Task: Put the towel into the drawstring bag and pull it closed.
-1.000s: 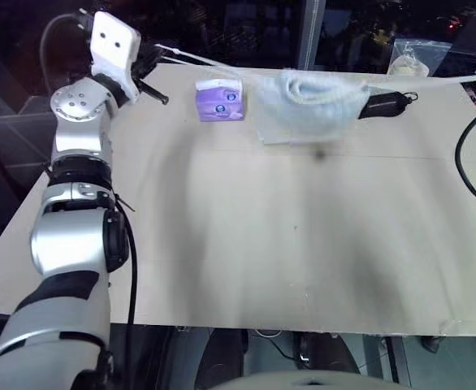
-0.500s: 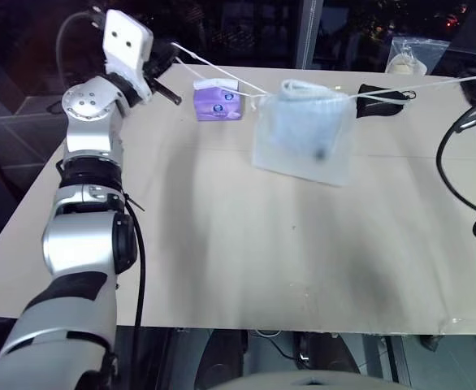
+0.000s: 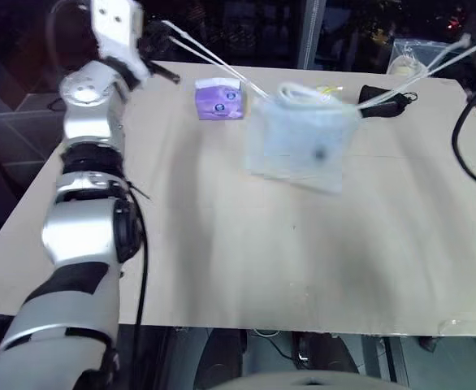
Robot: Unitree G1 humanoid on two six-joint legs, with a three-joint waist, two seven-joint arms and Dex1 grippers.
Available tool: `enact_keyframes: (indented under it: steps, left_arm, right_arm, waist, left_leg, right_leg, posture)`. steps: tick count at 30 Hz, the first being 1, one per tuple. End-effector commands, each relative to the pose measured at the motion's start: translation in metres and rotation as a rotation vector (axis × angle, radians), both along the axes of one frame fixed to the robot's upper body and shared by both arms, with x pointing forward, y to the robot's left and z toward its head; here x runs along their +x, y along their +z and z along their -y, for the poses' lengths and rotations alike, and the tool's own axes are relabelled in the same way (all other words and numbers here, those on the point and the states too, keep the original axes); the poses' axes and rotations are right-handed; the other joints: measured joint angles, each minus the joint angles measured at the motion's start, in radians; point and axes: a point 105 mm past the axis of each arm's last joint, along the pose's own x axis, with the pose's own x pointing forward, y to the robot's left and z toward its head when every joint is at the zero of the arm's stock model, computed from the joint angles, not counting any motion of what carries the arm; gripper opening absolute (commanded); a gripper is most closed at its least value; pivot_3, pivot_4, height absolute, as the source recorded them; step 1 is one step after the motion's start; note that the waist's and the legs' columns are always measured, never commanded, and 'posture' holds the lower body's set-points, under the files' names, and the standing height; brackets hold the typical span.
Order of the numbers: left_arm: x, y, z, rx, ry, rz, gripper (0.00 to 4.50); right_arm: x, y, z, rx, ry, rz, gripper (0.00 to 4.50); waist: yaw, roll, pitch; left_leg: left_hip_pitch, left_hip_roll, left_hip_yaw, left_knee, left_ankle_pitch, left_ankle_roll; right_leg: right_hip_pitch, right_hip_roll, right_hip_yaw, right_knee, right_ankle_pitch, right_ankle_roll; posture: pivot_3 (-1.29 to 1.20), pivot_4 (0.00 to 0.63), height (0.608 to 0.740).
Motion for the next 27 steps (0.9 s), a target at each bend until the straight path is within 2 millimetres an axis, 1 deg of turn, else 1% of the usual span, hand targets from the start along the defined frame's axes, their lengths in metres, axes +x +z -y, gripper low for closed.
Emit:
enact_keyframes:
  steps: [1, 2, 3, 4, 5, 6, 7, 8, 9, 10, 11, 12, 13, 14, 15, 16, 17, 18, 19, 20, 21, 22, 24, 25, 26, 27]
  left_arm:
    - [-0.007, 0.041, 0.006, -0.060, 0.010, 0.131, 0.02]
    - [0.005, -0.004, 0.027, 0.099, -0.064, -0.034, 0.02]
    - [0.004, -0.021, 0.039, 0.197, -0.105, -0.028, 0.02]
    - [0.002, -0.019, 0.038, 0.163, -0.103, 0.000, 0.02]
    - [0.000, 0.010, 0.019, 0.026, -0.019, 0.086, 0.02]
    - [-0.006, 0.036, -0.001, -0.077, 0.064, 0.159, 0.02]
    - [-0.008, 0.042, -0.004, -0.108, 0.059, 0.156, 0.02]
    - [-0.001, 0.020, 0.010, -0.004, -0.005, 0.058, 0.02]
    - [0.002, -0.012, 0.026, 0.156, -0.068, -0.019, 0.02]
    - [0.001, -0.024, 0.030, 0.202, -0.091, -0.025, 0.02]
    - [0.001, -0.005, 0.011, 0.067, -0.012, 0.026, 0.02]
    - [-0.002, 0.018, -0.015, -0.062, 0.106, 0.088, 0.02]
    - [-0.006, 0.029, -0.027, -0.133, 0.138, 0.111, 0.02]
    - [0.000, 0.011, -0.008, -0.032, 0.051, 0.027, 0.02]
    - [0.001, -0.021, 0.019, 0.179, -0.066, -0.051, 0.02]
    - [-0.003, -0.035, 0.034, 0.280, -0.140, -0.049, 0.02]
    - [-0.002, -0.015, 0.018, 0.158, -0.053, 0.006, 0.02]
    - [-0.003, 0.010, -0.010, 0.018, 0.078, 0.071, 0.02]
    - [-0.005, 0.023, -0.023, -0.071, 0.126, 0.088, 0.02]
    - [0.001, 0.004, -0.008, 0.021, 0.065, -0.005, 0.02]
    - [0.000, 0.005, 0.003, 0.013, 0.008, 0.019, 0.02]
    - [-0.002, 0.014, -0.001, -0.031, 0.028, 0.058, 0.02]
    - [-0.002, 0.019, -0.009, -0.069, 0.074, 0.076, 0.02]
    - [-0.002, 0.005, 0.006, 0.001, 0.001, 0.057, 0.02]
    - [-0.003, 0.005, 0.012, -0.030, -0.044, 0.059, 0.02]
    - [-0.004, 0.012, 0.008, -0.053, -0.020, 0.082, 0.02]
  right_arm:
    - [-0.012, 0.040, 0.018, 0.018, -0.070, 0.127, 0.00]
    - [0.002, 0.003, 0.013, -0.088, -0.071, 0.004, 0.00]
    - [0.007, -0.021, 0.009, -0.172, -0.077, -0.042, 0.00]
    - [0.006, -0.025, 0.007, -0.153, -0.063, -0.040, 0.00]
    - [0.001, 0.002, 0.014, -0.030, -0.077, 0.053, 0.00]
    - [-0.006, 0.027, 0.024, 0.057, -0.111, 0.132, 0.00]
    - [-0.008, 0.030, 0.023, 0.048, -0.104, 0.131, 0.00]
    - [-0.002, 0.009, 0.015, -0.043, -0.081, 0.050, 0.00]
    - [0.002, -0.016, 0.007, -0.132, -0.052, -0.016, 0.00]
    - [0.004, -0.027, 0.007, -0.117, -0.039, -0.039, 0.00]
    - [0.003, -0.007, 0.027, 0.017, -0.103, 0.029, 0.00]
    - [0.000, 0.010, 0.048, 0.079, -0.211, 0.098, 0.00]
    - [-0.002, 0.014, 0.055, 0.061, -0.253, 0.105, 0.00]
    - [0.002, -0.004, 0.039, -0.034, -0.186, 0.022, 0.00]
    - [0.001, -0.022, 0.017, -0.105, -0.081, -0.031, 0.00]
    - [-0.001, -0.025, 0.010, -0.077, -0.030, -0.028, 0.00]
    - [0.001, -0.004, 0.036, 0.012, -0.153, 0.047, 0.00]
    - [-0.002, 0.009, 0.056, 0.041, -0.235, 0.088, 0.00]
    - [-0.003, 0.009, 0.056, -0.004, -0.226, 0.058, 0.00]
    - [-0.002, -0.003, 0.037, -0.073, -0.141, 0.007, 0.00]
    - [-0.005, 0.008, 0.033, -0.015, -0.120, 0.051, 0.00]
    - [-0.006, 0.021, 0.044, 0.040, -0.185, 0.104, 0.00]
    - [-0.003, 0.011, 0.044, -0.040, -0.199, 0.060, 0.00]
    - [-0.005, 0.008, 0.030, 0.028, -0.111, 0.058, 0.00]
    - [-0.009, 0.016, 0.029, 0.087, -0.091, 0.091, 0.00]
    - [-0.012, 0.025, 0.036, 0.095, -0.132, 0.126, 0.00]
  waist:
    - [0.014, 0.006, 0.006]
    - [0.024, -0.001, -0.001]
    - [0.027, -0.006, -0.008]
    - [0.027, -0.009, -0.019]
    - [0.024, -0.010, -0.019]
    - [0.020, -0.006, -0.013]
    - [0.016, 0.001, -0.004]
    - [0.016, 0.003, -0.002]
    - [0.016, 0.002, -0.003]
    - [0.019, 0.000, -0.005]
    - [0.018, -0.001, -0.006]
    - [0.015, 0.000, -0.005]
    - [0.013, 0.000, -0.002]
    - [0.014, 0.000, -0.001]
    - [0.014, 0.000, -0.002]
    - [0.014, 0.001, -0.004]
    - [0.014, 0.000, -0.005]
    - [0.015, 0.001, -0.003]
    - [0.018, 0.002, -0.001]
    - [0.020, 0.001, 0.000]
    - [0.018, 0.000, -0.001]
    - [0.014, 0.000, -0.001]
    - [0.016, 0.000, -0.001]
    - [0.017, 0.000, -0.001]
    - [0.013, 0.000, -0.002]
    - [0.014, 0.000, -0.002]
  left_leg:
    - [-0.002, -0.002, 0.000, 0.000, 0.000, 0.000]
    - [-0.004, -0.002, -0.001, 0.000, 0.000, 0.000]
    - [-0.005, -0.002, -0.002, -0.002, 0.000, 0.000]
    - [0.002, -0.001, -0.002, -0.004, 0.000, 0.000]
    - [0.008, 0.000, 0.000, -0.007, -0.002, 0.002]
    - [0.010, 0.000, 0.003, -0.006, -0.005, 0.006]
    - [0.001, -0.001, 0.003, -0.003, -0.005, 0.006]
    - [-0.014, -0.001, 0.004, 0.006, -0.004, 0.006]
    - [-0.026, -0.004, 0.005, 0.007, 0.000, 0.003]
    - [-0.027, -0.004, 0.002, 0.007, 0.002, 0.001]
    - [-0.023, -0.004, 0.001, 0.006, 0.002, 0.000]
    - [-0.014, -0.004, 0.000, 0.002, 0.000, 0.002]
    - [-0.014, -0.003, 0.000, 0.003, 0.000, 0.003]
    - [-0.016, -0.005, 0.001, 0.003, 0.000, 0.004]
    - [-0.017, -0.005, 0.002, 0.003, 0.000, 0.004]
    - [-0.015, -0.005, 0.002, 0.003, 0.000, 0.004]
    - [-0.011, -0.005, 0.001, 0.001, -0.001, 0.004]
    - [-0.008, -0.005, 0.001, 0.000, -0.001, 0.004]
    - [-0.009, -0.005, 0.001, 0.001, -0.001, 0.004]
    - [-0.013, -0.005, 0.001, 0.003, -0.001, 0.004]
    - [-0.016, -0.005, 0.000, 0.004, 0.000, 0.004]
    - [-0.013, -0.005, 0.000, 0.004, -0.001, 0.004]
    - [-0.011, -0.005, 0.000, 0.004, -0.001, 0.004]
    - [-0.011, -0.005, 0.000, 0.004, -0.001, 0.004]
    - [-0.011, -0.005, 0.000, 0.004, -0.001, 0.004]
    - [-0.011, -0.005, 0.000, 0.004, -0.001, 0.004]
  right_leg:
    - [-0.002, -0.002, 0.000, 0.001, 0.000, 0.000]
    - [-0.003, -0.002, -0.001, 0.001, 0.000, 0.000]
    - [-0.003, -0.002, -0.004, -0.001, 0.000, 0.000]
    - [0.004, -0.002, -0.004, -0.003, -0.003, 0.001]
    - [0.012, -0.002, -0.004, -0.007, -0.007, 0.001]
    - [0.013, -0.002, -0.001, -0.006, -0.007, 0.001]
    - [0.005, -0.003, -0.001, -0.004, -0.007, 0.001]
    - [-0.011, -0.003, 0.003, 0.002, -0.003, 0.003]
    - [-0.025, -0.003, 0.006, 0.006, 0.000, 0.005]
    - [-0.024, -0.003, 0.004, 0.006, 0.001, 0.005]
    - [-0.019, -0.003, 0.002, 0.004, 0.000, 0.005]
    - [-0.010, -0.002, 0.002, 0.000, 0.000, 0.005]
    - [-0.010, -0.002, 0.003, -0.001, 0.000, 0.005]
    - [-0.013, -0.002, 0.005, -0.001, 0.000, 0.005]
    - [-0.014, -0.003, 0.006, 0.000, 0.000, 0.005]
    - [-0.013, -0.003, 0.006, 0.000, 0.000, 0.005]
    - [-0.009, -0.002, 0.006, -0.001, -0.001, 0.006]
    - [-0.006, -0.002, 0.006, -0.001, -0.001, 0.006]
    - [-0.007, -0.002, 0.006, 0.000, -0.001, 0.005]
    - [-0.011, -0.002, 0.006, 0.000, -0.001, 0.005]
    - [-0.012, -0.001, 0.006, 0.000, 0.000, 0.005]
    - [-0.009, -0.001, 0.007, 0.000, 0.000, 0.005]
    - [-0.008, -0.001, 0.008, 0.001, 0.000, 0.005]
    - [-0.008, -0.001, 0.007, 0.001, 0.000, 0.005]
    - [-0.008, -0.001, 0.007, 0.001, 0.000, 0.005]
    - [-0.008, -0.001, 0.008, 0.000, 0.000, 0.005]
  posture:
    - [0.00, 0.150, 0.740]
    - [0.00, 0.150, 0.740]
    - [0.00, 0.150, 0.740]
    - [0.00, 0.150, 0.740]
    - [0.00, 0.150, 0.740]
    - [0.00, 0.150, 0.740]
    - [0.00, 0.150, 0.740]
    - [0.00, 0.150, 0.740]
    - [0.00, 0.150, 0.740]
    - [0.00, 0.150, 0.740]
    - [0.00, 0.150, 0.740]
    - [0.00, 0.150, 0.740]
    - [0.00, 0.150, 0.740]
    - [0.00, 0.150, 0.740]
    - [0.00, 0.150, 0.740]
    - [0.00, 0.150, 0.740]
    - [0.00, 0.150, 0.740]
    - [0.00, 0.150, 0.740]
    - [0.00, 0.150, 0.740]
    - [0.00, 0.150, 0.740]
    - [0.00, 0.150, 0.740]
    - [0.00, 0.150, 0.740]
    - [0.00, 0.150, 0.740]
    - [0.00, 0.150, 0.740]
    - [0.00, 0.150, 0.740]
    - [0.00, 0.150, 0.740]
